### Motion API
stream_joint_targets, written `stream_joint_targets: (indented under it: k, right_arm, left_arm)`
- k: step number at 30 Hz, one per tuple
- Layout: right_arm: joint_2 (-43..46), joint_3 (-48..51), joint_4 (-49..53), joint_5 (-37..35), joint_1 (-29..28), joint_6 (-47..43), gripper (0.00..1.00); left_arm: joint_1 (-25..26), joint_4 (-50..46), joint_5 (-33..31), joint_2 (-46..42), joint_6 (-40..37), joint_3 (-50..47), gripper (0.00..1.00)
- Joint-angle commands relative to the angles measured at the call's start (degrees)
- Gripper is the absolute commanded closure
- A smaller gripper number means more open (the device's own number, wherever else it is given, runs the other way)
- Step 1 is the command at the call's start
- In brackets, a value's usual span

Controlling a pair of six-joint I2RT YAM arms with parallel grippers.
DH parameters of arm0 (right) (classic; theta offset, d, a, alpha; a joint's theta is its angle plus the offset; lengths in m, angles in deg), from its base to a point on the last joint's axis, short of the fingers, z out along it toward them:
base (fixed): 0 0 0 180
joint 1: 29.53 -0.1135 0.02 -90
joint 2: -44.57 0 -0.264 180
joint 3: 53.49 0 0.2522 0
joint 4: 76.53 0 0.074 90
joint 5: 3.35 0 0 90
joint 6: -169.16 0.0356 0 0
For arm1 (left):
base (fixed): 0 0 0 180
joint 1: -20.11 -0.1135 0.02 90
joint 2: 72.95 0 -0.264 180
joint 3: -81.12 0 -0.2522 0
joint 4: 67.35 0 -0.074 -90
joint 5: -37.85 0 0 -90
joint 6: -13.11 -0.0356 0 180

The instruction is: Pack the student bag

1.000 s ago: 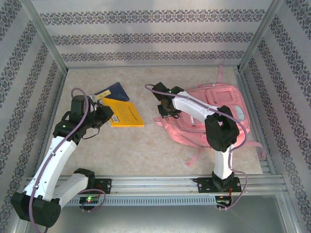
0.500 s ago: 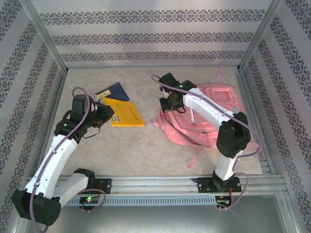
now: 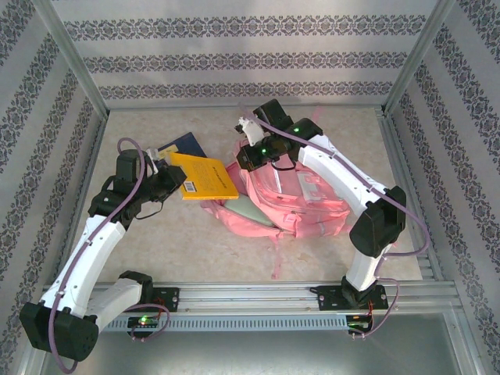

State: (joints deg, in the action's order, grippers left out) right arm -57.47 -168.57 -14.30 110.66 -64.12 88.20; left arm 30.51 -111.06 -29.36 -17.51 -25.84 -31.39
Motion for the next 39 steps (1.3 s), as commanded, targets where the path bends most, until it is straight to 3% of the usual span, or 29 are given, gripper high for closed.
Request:
stream_joint_targets:
  k: [1,5,9,14,20,39]
  right_arm:
    - [4.7,2.3,-8.7,6.6,4.0,4.9,1.00]
    - [8.8,5.4,-14.1,14.0,8.8,11.7,1.00]
    - [10.7,4.2,-9.9,15.1,10.2,10.1,1.00]
    - [14.2,9.7,-13.7,19.9,13.5,14.3,1.00]
    - [15.6,12.7,-16.5,23.0,14.5,16.1,1.00]
    - [14.1,12.4,-27.1,27.3,16.6,26.3,1.00]
  left_arm:
    - [-0.5,6.0,2.5,-2.5,0.6,0.9,1.00]
    - [-0.6,7.4,3.3,-2.2,1.9,0.9,1.00]
    - [-0.2,15.3,6.1,-1.1,7.0,-1.1,1.00]
    - [1.1,26.3,10.5,1.7,12.8,-2.7,1.00]
    - [2.5,30.5,12.7,5.6,12.9,-2.4,1.00]
    - [12.7,50.6,10.2,22.3,17.4,-4.8,1.00]
